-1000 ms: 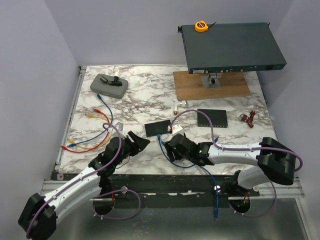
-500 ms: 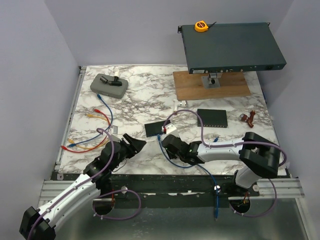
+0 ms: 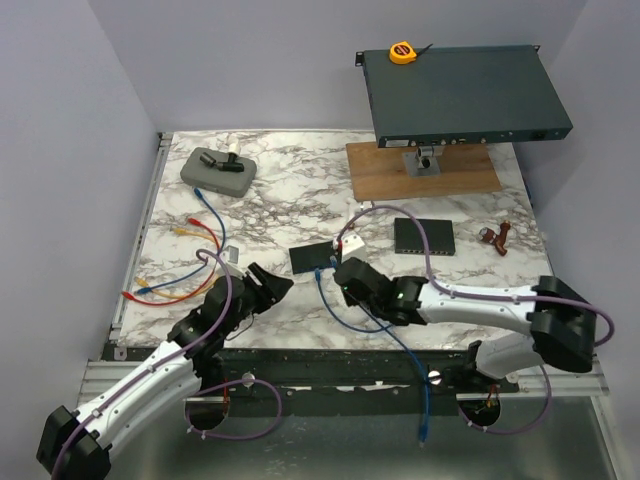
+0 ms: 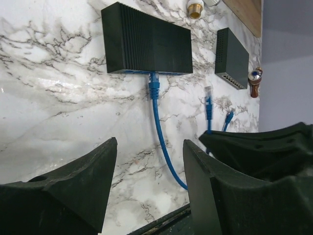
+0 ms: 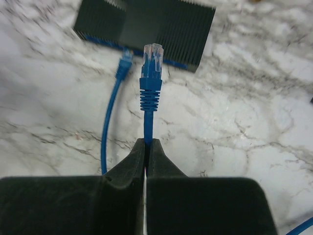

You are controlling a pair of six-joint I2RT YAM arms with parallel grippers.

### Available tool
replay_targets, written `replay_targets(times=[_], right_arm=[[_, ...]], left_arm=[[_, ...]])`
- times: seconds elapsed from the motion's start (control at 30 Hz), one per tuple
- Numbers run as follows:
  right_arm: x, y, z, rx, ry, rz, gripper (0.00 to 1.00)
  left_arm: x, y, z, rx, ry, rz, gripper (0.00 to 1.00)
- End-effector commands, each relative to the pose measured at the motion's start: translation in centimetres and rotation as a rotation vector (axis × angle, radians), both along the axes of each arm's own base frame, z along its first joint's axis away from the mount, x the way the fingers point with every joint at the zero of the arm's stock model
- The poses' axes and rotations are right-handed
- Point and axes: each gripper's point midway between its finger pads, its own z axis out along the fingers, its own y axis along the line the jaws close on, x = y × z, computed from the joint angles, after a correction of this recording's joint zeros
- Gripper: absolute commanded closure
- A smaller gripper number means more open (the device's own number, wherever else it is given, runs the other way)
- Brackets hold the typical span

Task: Pull the plug from the switch port
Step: Pick up the connector from the center of the board.

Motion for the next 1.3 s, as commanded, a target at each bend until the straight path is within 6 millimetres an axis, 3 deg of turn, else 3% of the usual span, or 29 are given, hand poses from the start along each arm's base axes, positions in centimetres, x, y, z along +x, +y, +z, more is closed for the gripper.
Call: replay_targets(times=[0.0, 0.17, 0.27, 0.53, 0.73, 0.9, 1.07, 1.17, 1.27], right_arm=[[1.6, 0.1, 8.0, 0.125, -0.156, -0.037, 1.0], [1.7, -0.6, 14.9, 0.411, -0.326, -0.039, 1.0], [1.2, -1.5, 18.0, 0.58, -0.419, -0.023, 0.99], [-0.4, -2.1, 25.1, 0.837, -0.566, 0.061, 1.0], [-3.2, -2.8, 30.7, 1.071, -0.71, 0.195, 1.0], [-2.4, -2.9, 30.0, 1.03, -0.715, 0.163, 1.0], [-0.5, -2.9, 26.2, 0.793, -0.692, 0.103, 0.99], [-0.9, -3.6, 26.7, 0.721, -0.808, 0.165, 0.99], [-0.7, -3.0, 27.4, 0.612, -0.84, 0.223, 0.99]], left_arm=[[0.9, 0.0, 1.8, 0.017, -0.049, 0.008, 0.44], [1.1, -0.4, 2.2, 0.007, -0.069, -0.001, 0.44], [1.0, -0.5, 2.3, -0.019, -0.079, -0.005, 0.44], [0.7, -0.6, 2.4, -0.055, -0.098, -0.009, 0.43], [0.7, -0.5, 2.9, -0.065, -0.117, -0.009, 0.43], [0.6, -0.5, 2.9, -0.062, -0.115, -0.013, 0.43], [0.5, -0.4, 2.4, -0.054, -0.095, -0.012, 0.43], [0.4, -0.5, 2.2, -0.053, -0.091, -0.015, 0.43], [0.6, -0.5, 2.2, -0.051, -0.093, -0.014, 0.43]])
